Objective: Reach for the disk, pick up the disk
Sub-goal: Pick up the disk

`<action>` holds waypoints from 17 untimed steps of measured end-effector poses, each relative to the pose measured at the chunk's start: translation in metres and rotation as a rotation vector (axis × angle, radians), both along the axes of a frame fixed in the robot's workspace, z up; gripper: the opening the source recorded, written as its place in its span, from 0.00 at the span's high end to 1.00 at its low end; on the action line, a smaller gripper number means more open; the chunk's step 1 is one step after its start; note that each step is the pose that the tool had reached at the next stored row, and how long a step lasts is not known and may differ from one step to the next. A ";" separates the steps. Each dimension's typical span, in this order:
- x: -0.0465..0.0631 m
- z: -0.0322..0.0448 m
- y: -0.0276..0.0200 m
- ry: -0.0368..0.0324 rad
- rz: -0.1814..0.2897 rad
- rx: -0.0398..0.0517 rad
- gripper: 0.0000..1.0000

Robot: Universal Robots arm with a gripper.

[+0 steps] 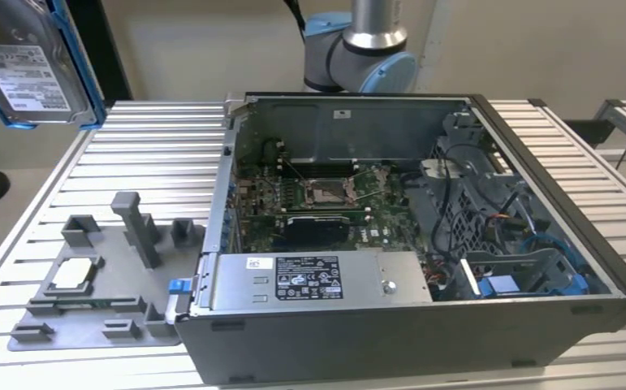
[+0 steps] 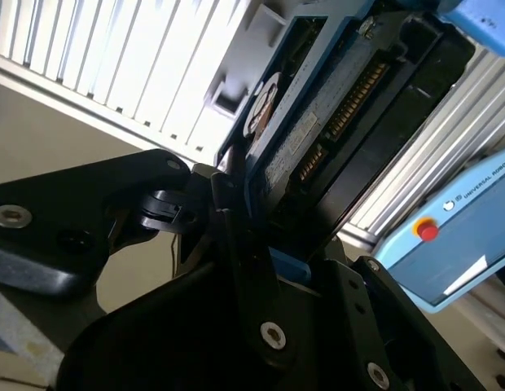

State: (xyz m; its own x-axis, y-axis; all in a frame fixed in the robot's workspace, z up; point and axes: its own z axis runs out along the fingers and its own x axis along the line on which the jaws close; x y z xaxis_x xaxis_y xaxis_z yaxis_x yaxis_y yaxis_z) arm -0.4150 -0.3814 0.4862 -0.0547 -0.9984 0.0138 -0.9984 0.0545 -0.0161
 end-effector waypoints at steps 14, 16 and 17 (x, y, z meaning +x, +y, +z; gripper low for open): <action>0.025 0.0000 0.0000 0.0021 0.000 0.0001 1.00; 0.031 0.0000 0.0000 0.0024 0.000 0.0001 1.00; 0.033 0.0000 0.0000 0.0024 0.000 0.0001 1.00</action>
State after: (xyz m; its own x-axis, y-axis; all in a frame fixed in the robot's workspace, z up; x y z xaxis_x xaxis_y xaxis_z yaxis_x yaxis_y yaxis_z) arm -0.3823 -0.3815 0.4862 -0.0546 -0.9984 0.0138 -0.9984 0.0544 -0.0136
